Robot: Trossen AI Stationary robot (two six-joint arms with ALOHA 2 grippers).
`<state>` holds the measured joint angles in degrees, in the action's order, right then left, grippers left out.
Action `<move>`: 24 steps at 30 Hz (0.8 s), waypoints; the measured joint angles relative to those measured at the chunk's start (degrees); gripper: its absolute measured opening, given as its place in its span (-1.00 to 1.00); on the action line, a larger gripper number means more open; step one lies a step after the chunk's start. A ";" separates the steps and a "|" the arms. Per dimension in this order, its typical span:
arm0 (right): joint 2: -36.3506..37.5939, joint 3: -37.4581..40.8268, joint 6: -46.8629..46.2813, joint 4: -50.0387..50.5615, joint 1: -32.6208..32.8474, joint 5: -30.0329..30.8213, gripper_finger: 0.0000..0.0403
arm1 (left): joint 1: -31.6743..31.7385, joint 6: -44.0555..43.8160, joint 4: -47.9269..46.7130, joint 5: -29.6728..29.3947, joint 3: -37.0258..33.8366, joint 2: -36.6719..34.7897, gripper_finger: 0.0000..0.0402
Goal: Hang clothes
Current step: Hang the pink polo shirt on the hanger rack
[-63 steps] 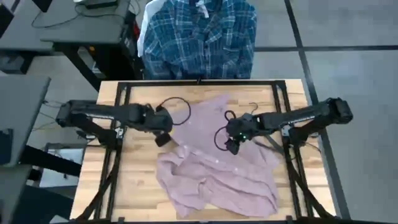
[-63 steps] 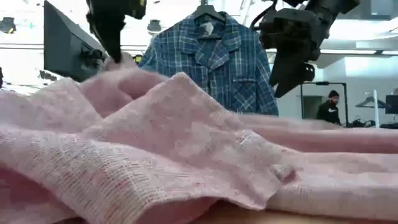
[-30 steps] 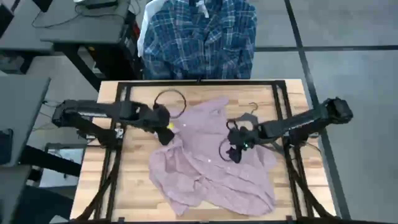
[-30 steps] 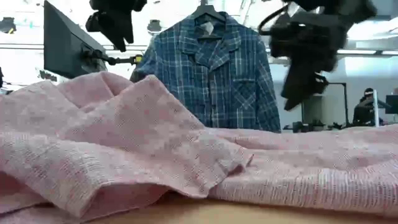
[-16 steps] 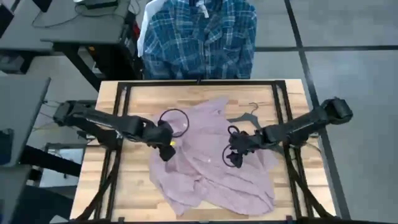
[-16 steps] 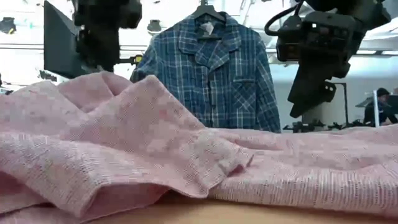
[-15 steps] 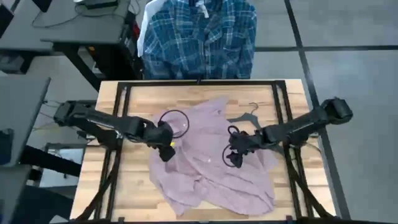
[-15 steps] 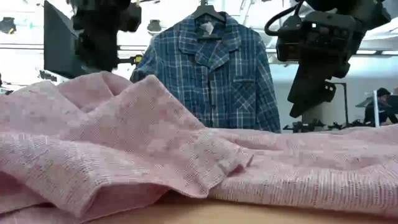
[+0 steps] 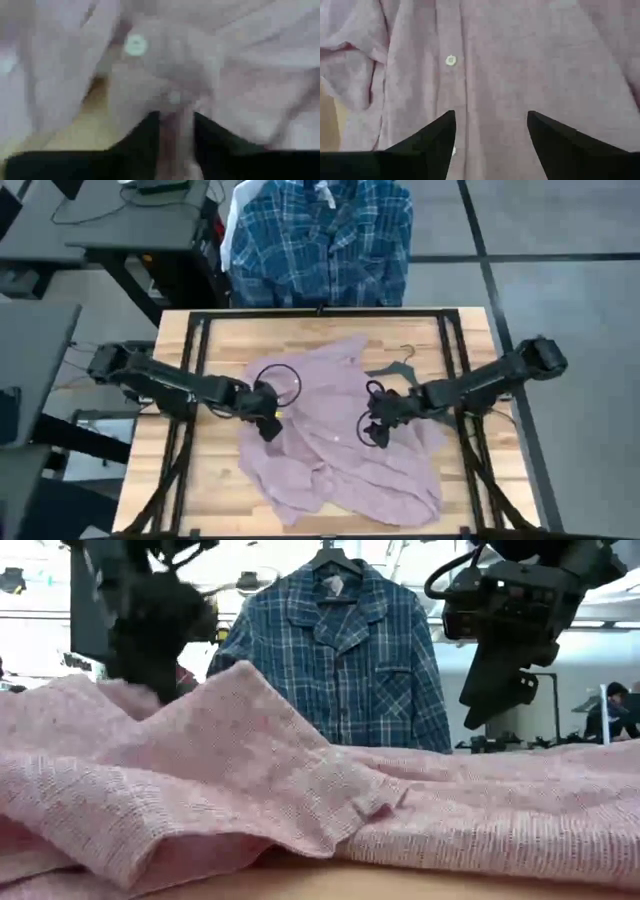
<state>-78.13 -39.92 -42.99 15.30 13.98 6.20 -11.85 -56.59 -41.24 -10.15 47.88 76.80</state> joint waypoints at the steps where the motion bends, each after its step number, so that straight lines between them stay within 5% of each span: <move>1: 0.00 0.03 -1.06 0.81 0.74 0.00 0.16 | -0.90 -2.19 -2.69 -1.94 0.87 -0.87 -0.94; 8: 0.04 4.37 -9.92 -1.26 8.57 5.14 0.16 | -7.21 -15.07 -17.41 -14.07 7.09 -8.56 -1.00; 15: -0.01 10.68 -18.11 -4.33 15.60 6.57 0.16 | -11.80 -25.82 -22.87 -14.37 7.08 -9.62 -1.00; 24: 0.15 12.79 -22.33 -5.30 22.44 7.51 0.16 | -13.85 -29.66 -18.48 -10.82 7.12 -3.56 -0.87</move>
<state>-77.97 -27.14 -65.32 10.00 36.43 13.71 -25.70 -86.25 -59.72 -20.97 55.00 73.23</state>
